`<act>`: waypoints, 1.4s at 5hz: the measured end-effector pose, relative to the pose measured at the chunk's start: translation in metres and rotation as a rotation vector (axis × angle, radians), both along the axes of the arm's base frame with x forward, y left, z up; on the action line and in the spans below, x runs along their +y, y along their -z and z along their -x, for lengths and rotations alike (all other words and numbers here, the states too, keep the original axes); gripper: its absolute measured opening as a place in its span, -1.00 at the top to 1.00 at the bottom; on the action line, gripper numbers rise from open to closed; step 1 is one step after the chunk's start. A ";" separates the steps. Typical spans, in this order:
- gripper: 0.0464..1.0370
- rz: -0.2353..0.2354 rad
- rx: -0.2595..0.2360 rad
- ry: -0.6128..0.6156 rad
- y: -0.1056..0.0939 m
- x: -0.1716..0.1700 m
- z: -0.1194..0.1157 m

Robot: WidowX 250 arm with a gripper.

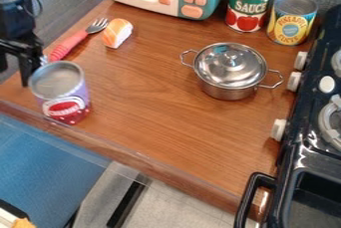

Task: Move the tin into the left side of the table

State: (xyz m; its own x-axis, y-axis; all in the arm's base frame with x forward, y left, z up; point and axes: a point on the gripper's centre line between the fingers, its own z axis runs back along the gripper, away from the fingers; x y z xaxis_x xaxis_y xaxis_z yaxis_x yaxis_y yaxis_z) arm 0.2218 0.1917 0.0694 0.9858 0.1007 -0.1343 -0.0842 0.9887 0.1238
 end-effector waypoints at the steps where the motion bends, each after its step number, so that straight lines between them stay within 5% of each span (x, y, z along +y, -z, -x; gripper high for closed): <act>1: -0.93 -0.023 0.021 -0.001 -0.005 -0.022 0.002; 3: -0.93 0.009 0.037 0.060 0.003 -0.093 -0.010; 7: -0.93 0.102 -0.011 0.204 0.012 -0.198 -0.031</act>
State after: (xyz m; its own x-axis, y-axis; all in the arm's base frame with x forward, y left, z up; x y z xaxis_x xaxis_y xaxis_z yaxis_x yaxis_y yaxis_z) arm 0.2529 -0.0063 0.0577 0.9859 -0.1139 -0.1225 0.1175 0.9928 0.0225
